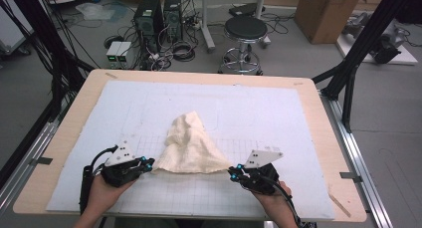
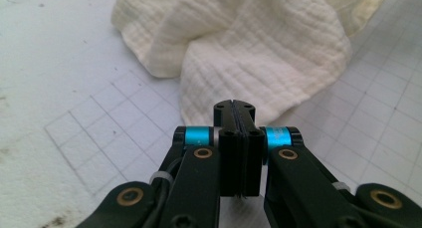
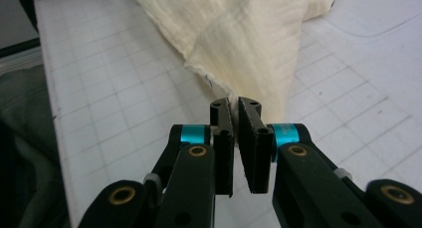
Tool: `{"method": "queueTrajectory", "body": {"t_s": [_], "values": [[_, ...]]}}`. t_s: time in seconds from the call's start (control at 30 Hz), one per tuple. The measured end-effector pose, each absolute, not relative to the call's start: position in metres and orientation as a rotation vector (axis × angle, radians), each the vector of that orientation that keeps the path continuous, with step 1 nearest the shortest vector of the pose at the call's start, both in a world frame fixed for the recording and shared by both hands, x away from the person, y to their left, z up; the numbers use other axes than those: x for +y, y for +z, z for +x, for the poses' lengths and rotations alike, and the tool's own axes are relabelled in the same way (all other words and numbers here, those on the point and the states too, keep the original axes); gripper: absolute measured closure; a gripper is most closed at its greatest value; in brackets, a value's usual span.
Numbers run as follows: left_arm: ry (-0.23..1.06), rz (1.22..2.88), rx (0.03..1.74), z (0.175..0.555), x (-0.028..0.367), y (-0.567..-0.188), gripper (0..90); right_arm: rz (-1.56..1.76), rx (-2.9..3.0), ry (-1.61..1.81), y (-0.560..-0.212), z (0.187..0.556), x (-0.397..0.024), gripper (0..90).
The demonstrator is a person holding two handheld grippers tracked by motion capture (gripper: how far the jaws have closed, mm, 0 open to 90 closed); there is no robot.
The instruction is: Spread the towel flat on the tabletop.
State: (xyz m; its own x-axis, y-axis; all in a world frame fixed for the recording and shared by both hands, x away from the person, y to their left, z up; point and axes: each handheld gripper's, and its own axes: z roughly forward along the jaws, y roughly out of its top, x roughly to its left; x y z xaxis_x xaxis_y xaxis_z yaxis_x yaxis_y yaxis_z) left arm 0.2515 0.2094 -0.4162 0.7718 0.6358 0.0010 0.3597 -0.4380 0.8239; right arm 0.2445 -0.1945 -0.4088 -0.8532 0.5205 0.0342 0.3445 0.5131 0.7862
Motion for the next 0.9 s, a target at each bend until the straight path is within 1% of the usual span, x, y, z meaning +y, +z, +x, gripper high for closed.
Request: {"method": "queueTrajectory", "body": {"t_s": [0.13,0.23,0.3,0.33,0.4,0.5,0.57,0.67,0.9], "values": [[0.385,2.082,0.719,0.246,0.208,-0.416,88.8,0.743,2.553,1.246,-0.411,0.232,-0.208,85.0],[0.356,2.073,0.692,0.243,0.207,-0.415,87.7,0.751,2.580,1.254,-0.417,0.226,-0.215,83.9],[0.349,2.066,0.682,0.243,0.206,-0.412,80.7,0.746,2.595,1.259,-0.420,0.223,-0.217,76.5],[0.341,2.054,0.678,0.244,0.206,-0.411,76.7,0.745,2.600,1.274,-0.420,0.223,-0.217,74.1],[0.336,2.038,0.681,0.246,0.207,-0.407,67.3,0.726,2.589,1.320,-0.416,0.223,-0.216,67.1],[0.333,2.040,0.678,0.254,0.206,-0.404,64.3,0.710,2.570,1.362,-0.409,0.227,-0.214,63.8],[0.331,2.050,0.694,0.262,0.203,-0.406,63.5,0.707,2.566,1.337,-0.407,0.234,-0.209,62.8],[0.323,2.106,0.707,0.274,0.198,-0.415,63.4,0.719,2.564,1.315,-0.411,0.249,-0.201,61.7],[0.267,2.246,0.685,0.283,0.186,-0.434,63.8,0.727,2.644,1.165,-0.430,0.272,-0.186,61.4]]}}
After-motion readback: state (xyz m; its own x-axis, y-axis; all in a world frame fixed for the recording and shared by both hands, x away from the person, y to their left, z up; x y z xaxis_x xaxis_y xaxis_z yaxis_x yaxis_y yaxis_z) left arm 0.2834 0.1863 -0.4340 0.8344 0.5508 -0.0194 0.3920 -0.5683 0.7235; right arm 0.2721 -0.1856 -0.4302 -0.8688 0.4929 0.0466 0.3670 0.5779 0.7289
